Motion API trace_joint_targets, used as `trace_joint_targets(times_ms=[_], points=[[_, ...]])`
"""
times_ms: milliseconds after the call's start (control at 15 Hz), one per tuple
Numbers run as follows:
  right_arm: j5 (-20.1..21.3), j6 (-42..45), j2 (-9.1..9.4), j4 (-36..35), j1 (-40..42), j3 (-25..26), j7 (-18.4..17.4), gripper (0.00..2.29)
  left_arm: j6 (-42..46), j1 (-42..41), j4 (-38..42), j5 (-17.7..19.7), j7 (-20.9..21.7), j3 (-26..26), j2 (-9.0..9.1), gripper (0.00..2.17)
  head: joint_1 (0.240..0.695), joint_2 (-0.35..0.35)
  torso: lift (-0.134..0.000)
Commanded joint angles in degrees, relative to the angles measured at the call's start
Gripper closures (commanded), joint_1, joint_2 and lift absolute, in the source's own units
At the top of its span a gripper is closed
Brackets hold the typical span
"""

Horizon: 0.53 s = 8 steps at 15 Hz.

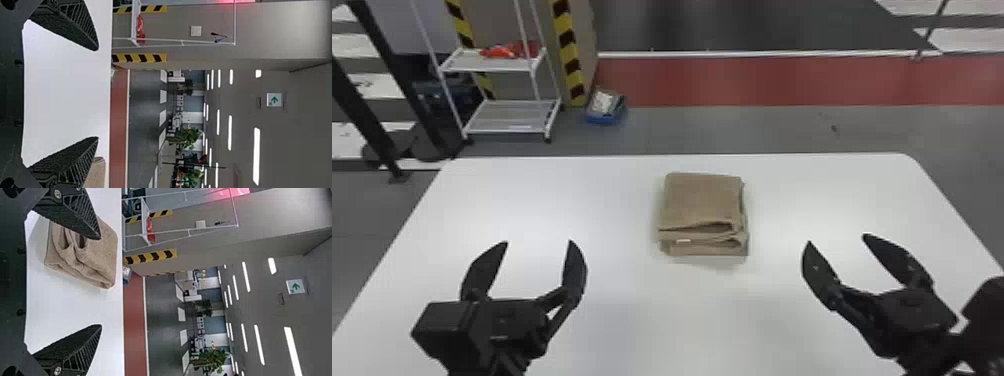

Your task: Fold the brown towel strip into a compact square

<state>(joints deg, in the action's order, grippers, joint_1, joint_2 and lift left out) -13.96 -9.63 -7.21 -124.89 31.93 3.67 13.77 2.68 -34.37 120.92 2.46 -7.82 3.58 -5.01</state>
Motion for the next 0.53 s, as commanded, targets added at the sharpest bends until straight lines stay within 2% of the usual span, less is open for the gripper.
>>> trace_joint_targets(times_ms=[0, 467], points=[[0.0, 0.0, 0.00, 0.0, 0.1, -0.1, 0.0, 0.09, 0.0, 0.0, -0.1, 0.0, 0.0, 0.2, 0.00, 0.07, 0.695, 0.028, -0.108], [0.0, 0.2, 0.09, 0.0, 0.1, 0.1, 0.0, 0.09, 0.0, 0.0, -0.2, 0.0, 0.0, 0.2, 0.00, 0.07, 0.695, 0.025, -0.108]])
